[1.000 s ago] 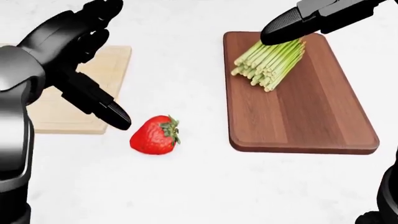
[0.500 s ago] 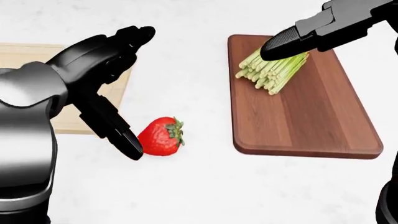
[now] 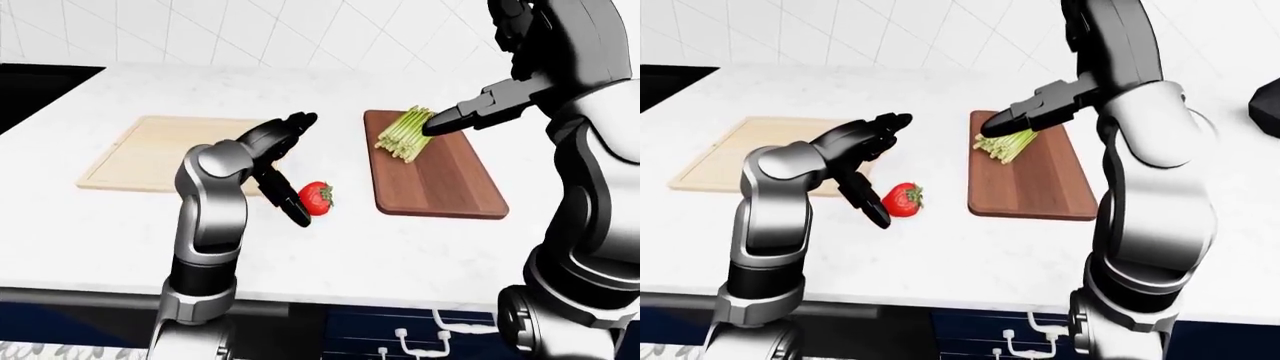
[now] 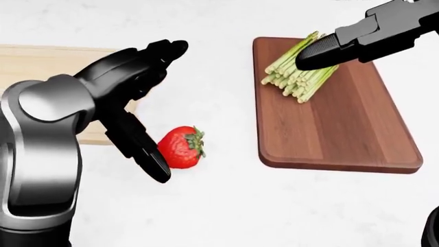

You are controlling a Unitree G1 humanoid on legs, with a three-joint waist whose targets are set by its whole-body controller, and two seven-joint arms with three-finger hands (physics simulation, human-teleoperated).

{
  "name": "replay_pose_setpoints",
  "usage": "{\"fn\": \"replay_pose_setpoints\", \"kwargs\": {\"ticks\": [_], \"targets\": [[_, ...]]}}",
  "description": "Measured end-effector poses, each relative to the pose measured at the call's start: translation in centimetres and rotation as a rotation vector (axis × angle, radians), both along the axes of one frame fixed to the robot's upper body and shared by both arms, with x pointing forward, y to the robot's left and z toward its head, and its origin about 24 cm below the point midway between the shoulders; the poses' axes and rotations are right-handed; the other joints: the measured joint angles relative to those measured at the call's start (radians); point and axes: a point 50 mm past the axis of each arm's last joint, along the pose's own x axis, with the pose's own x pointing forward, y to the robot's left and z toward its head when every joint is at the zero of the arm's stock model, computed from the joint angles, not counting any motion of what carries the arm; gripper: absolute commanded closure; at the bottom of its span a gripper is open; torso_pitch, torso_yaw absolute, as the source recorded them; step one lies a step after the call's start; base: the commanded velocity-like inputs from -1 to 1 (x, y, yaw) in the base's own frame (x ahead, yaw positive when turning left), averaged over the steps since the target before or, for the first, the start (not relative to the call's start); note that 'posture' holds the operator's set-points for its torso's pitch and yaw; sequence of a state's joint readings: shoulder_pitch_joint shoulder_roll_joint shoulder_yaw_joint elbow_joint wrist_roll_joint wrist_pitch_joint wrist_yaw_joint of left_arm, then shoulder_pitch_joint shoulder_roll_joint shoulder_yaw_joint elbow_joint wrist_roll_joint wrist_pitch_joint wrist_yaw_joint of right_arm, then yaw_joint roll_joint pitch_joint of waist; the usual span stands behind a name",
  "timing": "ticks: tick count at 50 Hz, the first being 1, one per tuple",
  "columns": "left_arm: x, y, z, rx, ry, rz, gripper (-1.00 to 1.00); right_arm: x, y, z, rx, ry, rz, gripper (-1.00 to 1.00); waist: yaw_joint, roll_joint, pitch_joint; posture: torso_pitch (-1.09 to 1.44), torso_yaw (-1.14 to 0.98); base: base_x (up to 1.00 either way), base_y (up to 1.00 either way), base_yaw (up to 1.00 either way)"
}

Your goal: Place the strawberry and the asparagus on separate cutting boards.

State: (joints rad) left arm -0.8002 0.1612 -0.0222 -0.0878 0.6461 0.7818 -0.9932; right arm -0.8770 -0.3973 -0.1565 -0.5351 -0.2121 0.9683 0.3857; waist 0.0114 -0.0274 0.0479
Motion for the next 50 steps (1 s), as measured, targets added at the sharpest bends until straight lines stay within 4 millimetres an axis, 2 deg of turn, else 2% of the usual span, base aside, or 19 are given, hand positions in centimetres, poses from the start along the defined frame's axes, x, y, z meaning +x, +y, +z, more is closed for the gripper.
{"fn": "replay_pose_setpoints", "kwargs": {"ticks": [18,22,31,32,34,46,50], "targets": [[-0.4,-1.1,-1.6,0.031,0.034,-0.047,-1.0,-0.1,0.0,-0.6,0.006,0.006,0.001,-1.0,0.0,-0.001,-0.004,0.0,0.0,0.0,0.0,0.0],[-0.4,-1.2,-1.6,0.037,0.026,-0.047,-0.76,-0.1,0.0,-0.7,0.004,0.011,0.004,-1.0,0.001,-0.002,-0.005,0.0,0.0,0.0,0.0,0.0],[-0.3,-1.2,-1.3,0.05,-0.015,-0.033,-0.4,-0.2,0.0,-0.7,0.003,0.005,0.007,-1.0,0.001,-0.002,-0.013,0.0,0.0,0.0,0.0,0.0],[-0.3,-1.1,-1.3,0.052,-0.022,-0.03,-0.17,-0.2,0.0,-0.7,0.003,0.005,0.007,-1.0,0.001,-0.001,-0.014,0.0,0.0,0.0,0.0,0.0],[-0.3,-1.1,-1.1,0.054,-0.037,-0.024,-0.1,-0.3,0.0,-0.5,0.002,0.003,0.006,-1.0,0.001,-0.001,-0.016,0.0,0.0,0.0,0.0,0.0],[-0.8,-1.3,-1.4,0.081,-0.099,-0.01,0.03,-0.4,-0.2,-0.3,0.008,-0.006,-0.002,-1.0,0.0,0.0,-0.031,0.0,0.0,0.0,0.0,0.0],[-1.1,-1.5,-1.6,0.089,-0.116,-0.005,0.3,-0.4,-0.3,-0.2,0.011,-0.004,-0.006,-1.0,0.001,0.0,-0.034,0.0,0.0,0.0,0.0,0.0]]}}
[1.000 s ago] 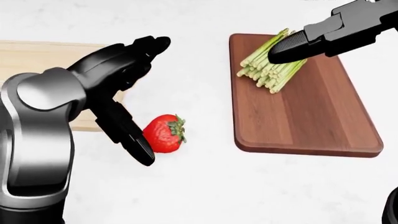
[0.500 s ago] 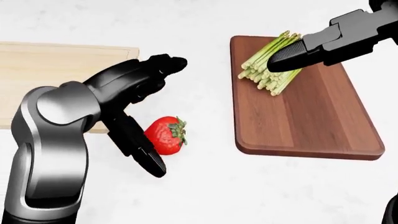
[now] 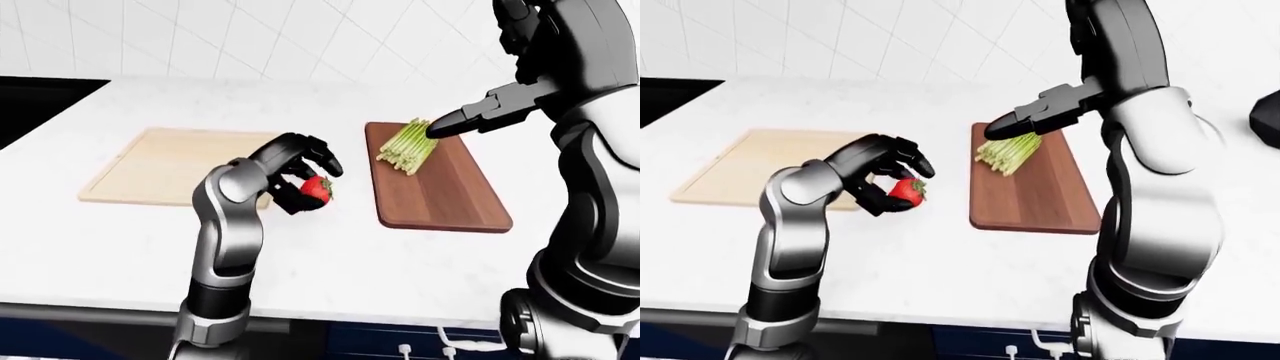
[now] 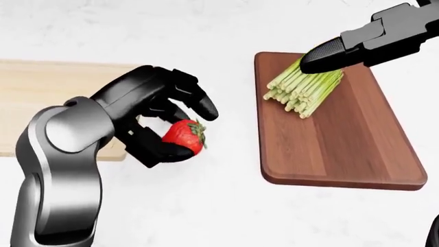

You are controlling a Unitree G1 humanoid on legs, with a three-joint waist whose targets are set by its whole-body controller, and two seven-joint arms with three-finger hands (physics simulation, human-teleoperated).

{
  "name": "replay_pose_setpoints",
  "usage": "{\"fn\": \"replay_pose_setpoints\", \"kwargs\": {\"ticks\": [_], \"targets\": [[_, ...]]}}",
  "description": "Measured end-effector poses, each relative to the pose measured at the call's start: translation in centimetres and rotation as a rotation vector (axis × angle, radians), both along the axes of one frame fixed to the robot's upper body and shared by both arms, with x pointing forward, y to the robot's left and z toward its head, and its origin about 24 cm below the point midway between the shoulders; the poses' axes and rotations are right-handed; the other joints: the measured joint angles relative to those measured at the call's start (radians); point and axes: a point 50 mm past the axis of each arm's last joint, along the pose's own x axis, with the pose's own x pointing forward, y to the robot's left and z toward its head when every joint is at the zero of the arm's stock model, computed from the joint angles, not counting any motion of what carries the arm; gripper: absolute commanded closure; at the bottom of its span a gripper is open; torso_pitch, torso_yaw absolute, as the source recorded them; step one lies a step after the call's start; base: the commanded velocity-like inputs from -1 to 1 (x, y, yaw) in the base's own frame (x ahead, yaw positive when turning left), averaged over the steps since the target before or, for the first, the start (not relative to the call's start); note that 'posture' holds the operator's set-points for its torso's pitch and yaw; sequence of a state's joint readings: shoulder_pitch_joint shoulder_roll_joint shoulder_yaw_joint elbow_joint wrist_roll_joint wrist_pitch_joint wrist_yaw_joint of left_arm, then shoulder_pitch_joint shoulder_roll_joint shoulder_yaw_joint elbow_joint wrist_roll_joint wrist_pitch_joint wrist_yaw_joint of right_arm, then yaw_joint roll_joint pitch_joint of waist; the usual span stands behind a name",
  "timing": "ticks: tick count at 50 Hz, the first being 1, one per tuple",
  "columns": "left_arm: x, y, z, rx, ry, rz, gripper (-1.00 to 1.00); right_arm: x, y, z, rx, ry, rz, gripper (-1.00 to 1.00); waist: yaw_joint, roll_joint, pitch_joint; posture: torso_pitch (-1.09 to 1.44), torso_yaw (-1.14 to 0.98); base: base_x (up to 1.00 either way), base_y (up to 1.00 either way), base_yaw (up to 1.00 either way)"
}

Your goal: Place the strawberry and the asparagus on separate cutting boards.

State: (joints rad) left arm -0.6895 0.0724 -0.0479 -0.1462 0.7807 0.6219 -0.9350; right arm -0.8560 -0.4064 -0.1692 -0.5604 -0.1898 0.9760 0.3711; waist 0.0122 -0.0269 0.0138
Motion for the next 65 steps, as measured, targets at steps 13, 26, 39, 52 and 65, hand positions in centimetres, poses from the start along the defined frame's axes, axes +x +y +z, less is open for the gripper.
{"fn": "replay_pose_setpoints", "kwargs": {"ticks": [13,26,39,52,65], "targets": [[0.0,0.0,0.9,0.016,0.077,-0.039,0.59,-0.1,-0.4,-0.2,0.006,-0.003,-0.011,-1.0,0.001,-0.004,0.019,0.0,0.0,0.0,0.0,0.0],[0.5,1.9,3.8,0.027,0.087,0.0,0.66,-0.4,-0.9,-0.6,0.018,0.001,-0.03,-1.0,0.002,-0.01,0.044,0.0,0.0,0.0,0.0,0.0],[1.0,4.1,7.2,0.005,0.0,0.083,0.73,-0.3,-0.8,-0.7,0.022,0.001,-0.027,-1.0,0.0,-0.006,0.044,0.0,0.0,0.0,0.0,0.0],[2.1,8.5,7.3,-0.029,-0.003,0.226,0.79,-0.3,-0.8,-0.8,0.028,0.0,-0.033,-1.0,-0.002,0.001,0.042,0.0,0.0,0.0,0.0,0.0],[3.1,13.1,7.2,-0.08,-0.015,0.386,0.8,-0.2,-0.7,-0.9,0.03,0.002,-0.034,-1.0,-0.002,0.01,0.032,0.0,0.0,0.0,0.0,0.0]]}}
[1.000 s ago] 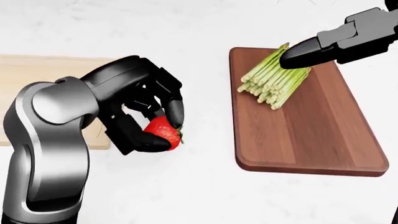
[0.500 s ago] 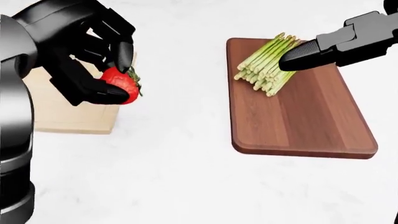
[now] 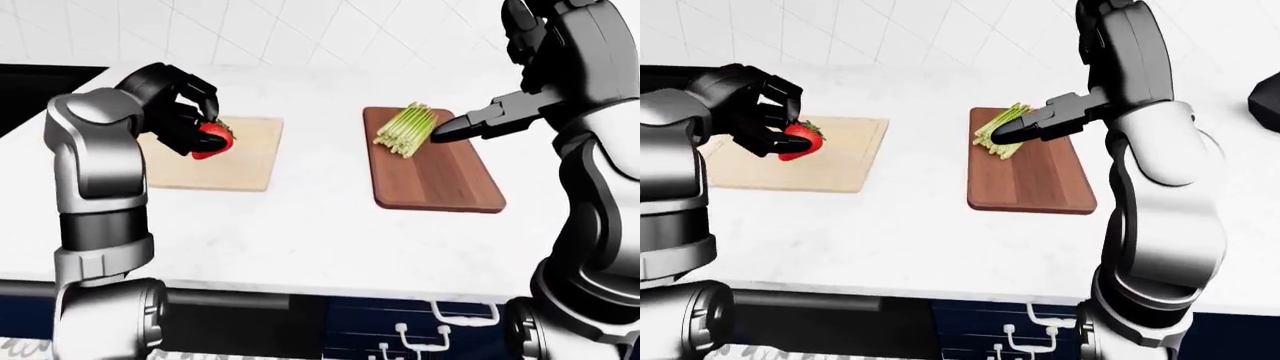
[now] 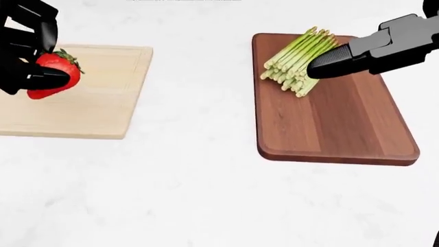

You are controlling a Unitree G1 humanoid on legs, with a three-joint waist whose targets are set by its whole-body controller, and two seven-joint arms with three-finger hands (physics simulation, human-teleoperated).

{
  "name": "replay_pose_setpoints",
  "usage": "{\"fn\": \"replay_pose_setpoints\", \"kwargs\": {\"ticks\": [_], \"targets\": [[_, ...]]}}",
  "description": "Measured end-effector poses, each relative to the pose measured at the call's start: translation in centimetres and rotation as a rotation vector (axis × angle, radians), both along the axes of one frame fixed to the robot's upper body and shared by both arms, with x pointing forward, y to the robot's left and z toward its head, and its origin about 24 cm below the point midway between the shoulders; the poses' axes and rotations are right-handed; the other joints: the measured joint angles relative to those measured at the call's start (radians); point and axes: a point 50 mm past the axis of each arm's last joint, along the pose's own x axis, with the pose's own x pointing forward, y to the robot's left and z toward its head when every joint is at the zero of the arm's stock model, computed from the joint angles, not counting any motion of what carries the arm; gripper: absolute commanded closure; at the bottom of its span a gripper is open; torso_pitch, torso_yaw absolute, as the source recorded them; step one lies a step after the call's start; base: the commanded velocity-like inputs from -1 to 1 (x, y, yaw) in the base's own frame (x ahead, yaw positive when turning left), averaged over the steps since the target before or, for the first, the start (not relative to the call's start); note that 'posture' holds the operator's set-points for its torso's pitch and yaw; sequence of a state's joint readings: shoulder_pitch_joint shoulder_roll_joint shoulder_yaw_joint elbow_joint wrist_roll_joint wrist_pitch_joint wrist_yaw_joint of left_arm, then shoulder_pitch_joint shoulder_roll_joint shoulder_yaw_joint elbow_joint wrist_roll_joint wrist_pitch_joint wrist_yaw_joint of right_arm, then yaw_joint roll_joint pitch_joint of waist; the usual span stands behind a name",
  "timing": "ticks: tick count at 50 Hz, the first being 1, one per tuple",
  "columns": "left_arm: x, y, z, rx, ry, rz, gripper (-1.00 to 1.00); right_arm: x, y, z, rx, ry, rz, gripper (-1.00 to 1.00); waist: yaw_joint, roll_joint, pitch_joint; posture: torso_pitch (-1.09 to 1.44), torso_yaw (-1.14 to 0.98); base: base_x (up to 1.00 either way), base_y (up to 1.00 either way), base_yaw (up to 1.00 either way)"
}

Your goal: Place the strawberry and the asparagus on separate cutting boards.

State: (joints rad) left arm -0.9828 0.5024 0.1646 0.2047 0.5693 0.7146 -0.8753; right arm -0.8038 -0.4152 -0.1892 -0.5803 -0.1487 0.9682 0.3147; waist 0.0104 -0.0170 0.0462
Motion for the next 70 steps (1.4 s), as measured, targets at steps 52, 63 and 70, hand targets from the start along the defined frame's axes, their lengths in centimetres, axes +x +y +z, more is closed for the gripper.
{"fn": "replay_pose_setpoints", "kwargs": {"ticks": [52,63,70], "targets": [[2.8,1.4,-4.6,-0.03,0.052,0.046,-0.29,-0.2,0.1,0.0,-0.003,-0.001,0.003,-1.0,-0.006,0.006,-0.006,0.0,0.0,0.0,0.0,0.0],[1.7,2.1,-2.8,-0.023,0.006,0.068,-1.0,-0.2,0.1,-0.1,-0.004,0.004,0.001,-1.0,-0.007,0.006,-0.003,0.0,0.0,0.0,0.0,0.0],[-0.1,2.4,1.3,-0.028,-0.119,0.099,-1.0,-0.5,-0.1,0.1,-0.003,-0.004,-0.005,-1.0,-0.008,0.003,0.003,0.0,0.0,0.0,0.0,0.0]]}}
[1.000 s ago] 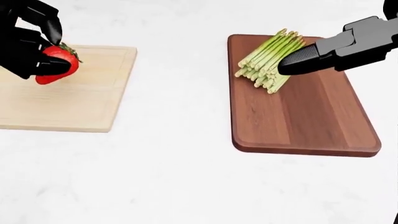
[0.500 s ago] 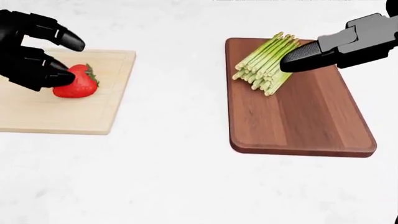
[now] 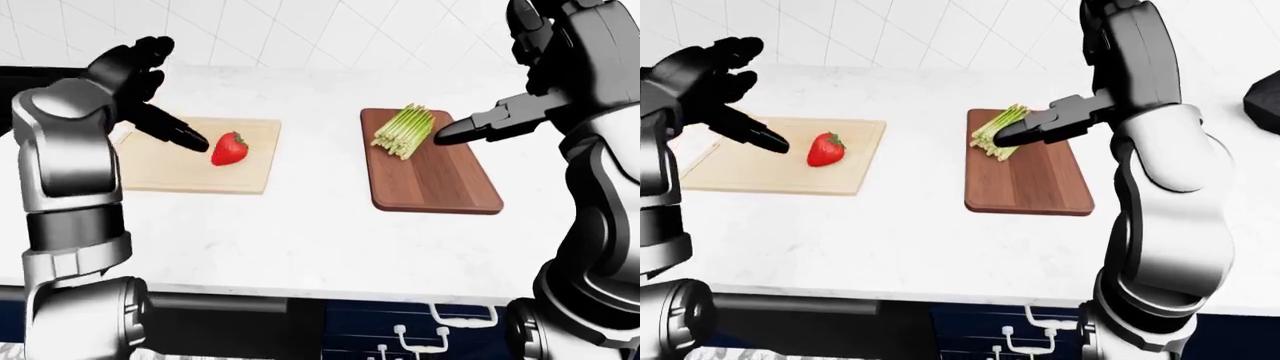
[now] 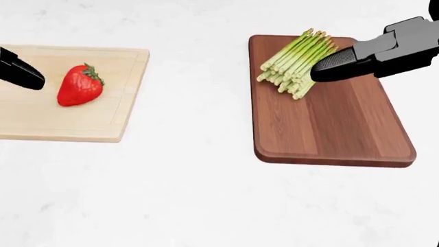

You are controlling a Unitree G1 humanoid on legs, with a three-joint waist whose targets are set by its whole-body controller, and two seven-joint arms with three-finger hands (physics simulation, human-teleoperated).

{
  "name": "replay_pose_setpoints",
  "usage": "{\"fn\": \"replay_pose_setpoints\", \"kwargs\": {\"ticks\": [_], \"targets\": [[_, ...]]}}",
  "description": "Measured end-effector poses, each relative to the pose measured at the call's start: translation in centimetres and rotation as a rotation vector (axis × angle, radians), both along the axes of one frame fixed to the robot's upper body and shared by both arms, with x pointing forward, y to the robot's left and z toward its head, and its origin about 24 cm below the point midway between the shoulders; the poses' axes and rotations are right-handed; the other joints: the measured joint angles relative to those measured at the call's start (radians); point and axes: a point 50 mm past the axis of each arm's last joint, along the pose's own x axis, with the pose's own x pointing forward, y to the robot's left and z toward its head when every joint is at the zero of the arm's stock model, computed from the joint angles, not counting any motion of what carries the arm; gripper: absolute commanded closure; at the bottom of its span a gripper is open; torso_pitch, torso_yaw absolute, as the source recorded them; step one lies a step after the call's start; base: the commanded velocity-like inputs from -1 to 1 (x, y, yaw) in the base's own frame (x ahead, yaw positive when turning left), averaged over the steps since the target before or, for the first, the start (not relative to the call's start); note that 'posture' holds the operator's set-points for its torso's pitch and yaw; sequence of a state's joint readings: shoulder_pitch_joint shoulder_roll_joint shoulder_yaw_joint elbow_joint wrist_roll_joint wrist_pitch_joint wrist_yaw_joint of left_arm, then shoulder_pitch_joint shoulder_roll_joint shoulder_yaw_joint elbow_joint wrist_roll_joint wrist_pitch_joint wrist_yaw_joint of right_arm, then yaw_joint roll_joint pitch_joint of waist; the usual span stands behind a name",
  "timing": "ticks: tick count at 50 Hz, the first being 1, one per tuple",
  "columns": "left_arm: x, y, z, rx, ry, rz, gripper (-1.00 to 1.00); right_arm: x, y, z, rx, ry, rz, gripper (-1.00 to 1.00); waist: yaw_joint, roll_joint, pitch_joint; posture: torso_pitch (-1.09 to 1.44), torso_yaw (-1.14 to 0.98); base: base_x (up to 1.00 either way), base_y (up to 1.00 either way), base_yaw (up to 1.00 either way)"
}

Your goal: Place the strawberry and the asparagus on separate cutting boards.

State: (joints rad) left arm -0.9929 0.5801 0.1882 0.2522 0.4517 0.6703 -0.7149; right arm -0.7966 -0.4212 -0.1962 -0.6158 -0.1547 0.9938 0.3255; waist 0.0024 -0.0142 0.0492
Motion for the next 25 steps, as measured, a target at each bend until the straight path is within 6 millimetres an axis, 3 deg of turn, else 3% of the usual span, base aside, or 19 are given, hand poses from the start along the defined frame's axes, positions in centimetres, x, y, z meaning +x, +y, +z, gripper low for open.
{"fn": "replay_pose_setpoints", "kwargs": {"ticks": [5,10,25], "targets": [[-2.7,-1.8,4.2,-0.019,-0.188,-0.024,-1.0,0.1,-0.1,0.1,0.006,0.001,-0.005,-1.0,0.001,0.001,0.001,0.0,0.0,0.0,0.0,0.0],[-5.3,-3.2,6.4,-0.036,-0.274,-0.057,-1.0,-0.2,-0.7,0.6,0.014,-0.017,-0.021,-1.0,0.0,0.007,0.005,0.0,0.0,0.0,0.0,0.0],[-8.9,-2.9,8.3,-0.077,-0.366,0.015,-1.0,-1.7,-3.2,3.0,0.053,-0.093,-0.112,-1.0,0.001,0.0,0.02,0.0,0.0,0.0,0.0,0.0]]}}
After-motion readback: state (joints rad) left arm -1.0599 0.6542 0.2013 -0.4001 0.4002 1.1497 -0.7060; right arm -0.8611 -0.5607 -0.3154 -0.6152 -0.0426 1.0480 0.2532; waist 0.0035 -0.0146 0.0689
